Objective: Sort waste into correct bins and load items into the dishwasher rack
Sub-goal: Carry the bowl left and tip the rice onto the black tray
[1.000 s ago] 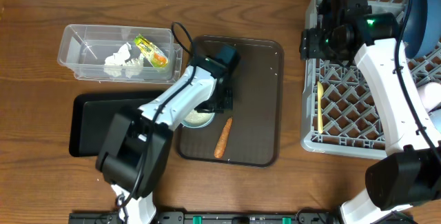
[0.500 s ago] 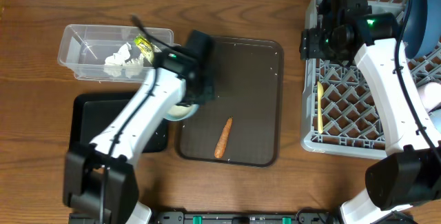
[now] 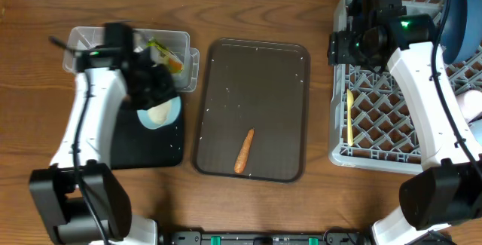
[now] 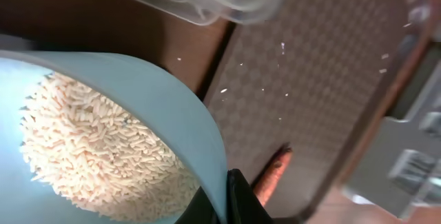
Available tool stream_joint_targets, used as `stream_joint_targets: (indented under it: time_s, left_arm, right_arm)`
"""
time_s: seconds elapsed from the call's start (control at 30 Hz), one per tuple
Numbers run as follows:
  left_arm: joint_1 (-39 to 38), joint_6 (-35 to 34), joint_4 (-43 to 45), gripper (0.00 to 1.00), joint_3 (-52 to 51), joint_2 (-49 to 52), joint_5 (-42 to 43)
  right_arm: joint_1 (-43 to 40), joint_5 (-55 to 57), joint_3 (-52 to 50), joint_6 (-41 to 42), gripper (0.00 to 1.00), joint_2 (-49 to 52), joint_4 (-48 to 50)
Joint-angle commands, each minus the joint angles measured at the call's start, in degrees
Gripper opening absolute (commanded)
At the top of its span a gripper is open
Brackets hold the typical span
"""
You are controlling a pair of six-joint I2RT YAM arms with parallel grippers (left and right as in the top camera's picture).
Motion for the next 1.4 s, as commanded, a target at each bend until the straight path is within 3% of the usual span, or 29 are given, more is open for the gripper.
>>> stream_joint_targets:
  time_s: [0.0, 0.17, 0.43, 0.63, 1.07, 1.37]
  left_arm:
    - [6.16, 7.65, -0.17, 0.06, -1.73, -1.27, 13.97]
    - [15.78, 15.67, 0.0, 0.06, -5.16, -1.27, 35.8]
    - [27.8, 19.52, 2.49, 0.06, -15.02, -1.25, 44.61]
    - [32.83, 24.96, 11.56, 0.06, -22.45, -1.25, 60.19]
    - [33.27, 36.98, 12.85, 0.06, -25.77, -1.25, 60.17]
    - [33.31, 37.88, 13.88, 0.06, -25.77, -1.25, 60.02]
  right_arm:
    - [0.39, 0.5, -0.07, -0.44, 0.74, 0.26, -0.02]
    - [0.42, 1.51, -0.07, -0.44, 0.74, 0.26, -0.04]
    - [0.42, 1.49, -0.07, -0.42, 0.74, 0.26, -0.07]
    - [0.42, 1.49, -0.07, -0.42, 0.74, 0.26, -0.09]
    - [0.42, 1.51, -0.07, -0.42, 0.74, 0.26, -0.24]
    - [0.28, 1.49, -0.07, -0.42, 0.74, 0.26, -0.24]
